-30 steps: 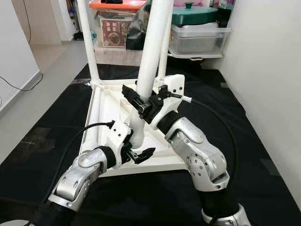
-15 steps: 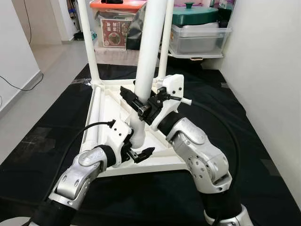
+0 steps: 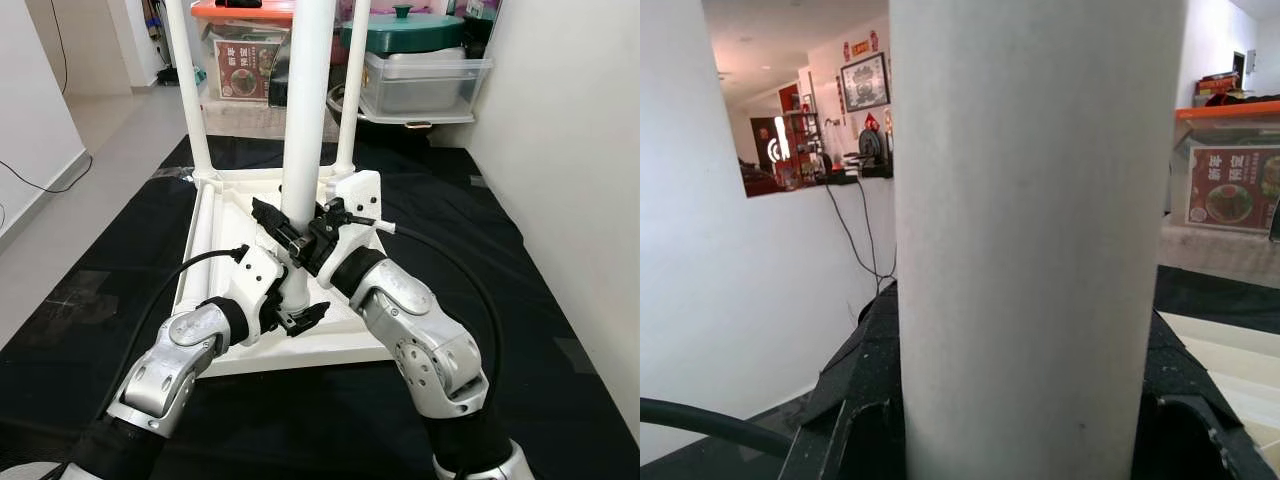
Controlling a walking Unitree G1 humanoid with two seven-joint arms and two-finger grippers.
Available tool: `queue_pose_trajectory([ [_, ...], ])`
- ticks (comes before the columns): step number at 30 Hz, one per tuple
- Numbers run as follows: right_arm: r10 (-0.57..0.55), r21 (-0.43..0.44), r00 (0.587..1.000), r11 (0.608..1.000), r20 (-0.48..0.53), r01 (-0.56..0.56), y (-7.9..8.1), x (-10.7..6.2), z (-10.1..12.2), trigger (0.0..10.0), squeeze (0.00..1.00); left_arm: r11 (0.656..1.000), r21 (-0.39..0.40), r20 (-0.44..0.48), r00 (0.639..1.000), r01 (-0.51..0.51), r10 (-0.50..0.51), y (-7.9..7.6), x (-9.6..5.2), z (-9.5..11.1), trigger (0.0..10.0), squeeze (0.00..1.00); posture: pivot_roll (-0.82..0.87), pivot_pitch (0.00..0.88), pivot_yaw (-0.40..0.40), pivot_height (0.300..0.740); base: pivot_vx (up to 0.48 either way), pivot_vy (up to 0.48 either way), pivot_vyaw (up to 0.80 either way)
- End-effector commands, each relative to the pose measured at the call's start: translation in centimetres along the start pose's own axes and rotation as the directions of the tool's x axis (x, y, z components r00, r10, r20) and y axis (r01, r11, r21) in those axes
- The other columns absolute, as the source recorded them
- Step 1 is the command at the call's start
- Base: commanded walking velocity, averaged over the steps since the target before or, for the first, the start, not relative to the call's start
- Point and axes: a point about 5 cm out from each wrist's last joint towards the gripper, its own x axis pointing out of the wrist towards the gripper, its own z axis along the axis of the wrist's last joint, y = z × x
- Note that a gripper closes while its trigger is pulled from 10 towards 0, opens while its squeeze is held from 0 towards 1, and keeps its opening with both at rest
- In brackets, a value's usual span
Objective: Building children table
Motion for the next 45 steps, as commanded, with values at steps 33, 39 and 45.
queue_pose_trajectory([
  [33, 0.189, 0.081, 0.982, 0.979, -0.004, -0.188, -0.8, -0.9, 1.3, 10.0, 0.91, 0.994, 0.033, -0.021, 0.995, 0.102, -0.101, -0.3, -2.3, 0.0, 10.0, 0.00, 0.05, 0.000, -0.036, 0.740, 0.000, 0.000, 0.00],
  [39, 0.454, 0.147, 0.890, 0.883, -0.034, -0.445, -0.6, -2.9, 1.5, 10.0, 0.00, 0.976, 0.028, -0.031, 0.976, 0.217, -0.216, -1.4, -4.2, 0.4, 10.0, 0.00, 0.07, 0.000, -0.047, 0.740, 0.000, 0.000, 0.00],
  [45, 0.574, 0.171, 0.819, 0.810, -0.027, -0.562, -0.6, -3.6, 1.8, 10.0, 0.00, 0.943, -0.005, -0.035, 0.943, 0.332, -0.332, -2.7, -5.7, 0.9, 10.0, 0.00, 0.07, 0.000, -0.052, 0.740, 0.000, 0.000, 0.00],
])
